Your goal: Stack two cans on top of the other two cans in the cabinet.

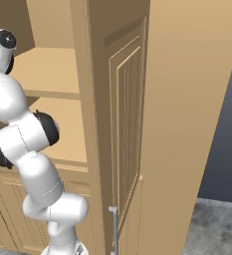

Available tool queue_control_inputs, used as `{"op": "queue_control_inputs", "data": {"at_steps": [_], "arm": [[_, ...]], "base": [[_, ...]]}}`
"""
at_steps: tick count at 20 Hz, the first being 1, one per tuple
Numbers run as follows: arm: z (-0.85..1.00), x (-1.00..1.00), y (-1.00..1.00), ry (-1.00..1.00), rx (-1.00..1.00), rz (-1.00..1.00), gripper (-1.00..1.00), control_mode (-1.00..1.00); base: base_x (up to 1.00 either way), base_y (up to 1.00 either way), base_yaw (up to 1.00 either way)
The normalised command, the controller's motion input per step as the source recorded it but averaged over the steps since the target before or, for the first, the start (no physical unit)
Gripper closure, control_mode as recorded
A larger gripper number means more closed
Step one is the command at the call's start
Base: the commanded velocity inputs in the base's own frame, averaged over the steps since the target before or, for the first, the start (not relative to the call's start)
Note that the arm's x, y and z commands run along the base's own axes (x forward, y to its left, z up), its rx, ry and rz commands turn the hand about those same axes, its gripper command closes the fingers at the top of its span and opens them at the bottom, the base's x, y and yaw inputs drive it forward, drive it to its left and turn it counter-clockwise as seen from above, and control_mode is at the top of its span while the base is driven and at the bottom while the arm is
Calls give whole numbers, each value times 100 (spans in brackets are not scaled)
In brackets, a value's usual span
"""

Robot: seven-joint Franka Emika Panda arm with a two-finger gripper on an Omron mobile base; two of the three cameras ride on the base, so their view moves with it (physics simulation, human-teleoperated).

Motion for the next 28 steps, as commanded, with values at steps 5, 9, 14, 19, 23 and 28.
{"op": "queue_control_inputs", "data": {"at_steps": [5, 9, 14, 19, 23, 28], "arm": [[0, 14, 7, 0, 0, 0, 100, -100], [0, 12, 0, 0, 0, 0, 100, -100], [0, 0, 0, 0, 0, 0, 100, -100], [0, -1, 0, -1, 0, 0, 100, -100], [-5, 0, 0, 0, 0, 0, 100, -100], [-12, 1, 0, 0, 0, 0, 100, -100]], "base": [[0, 0, 0], [0, 0, 0], [0, 0, 0], [0, 0, 0], [0, 0, 0], [0, 0, 0]]}}
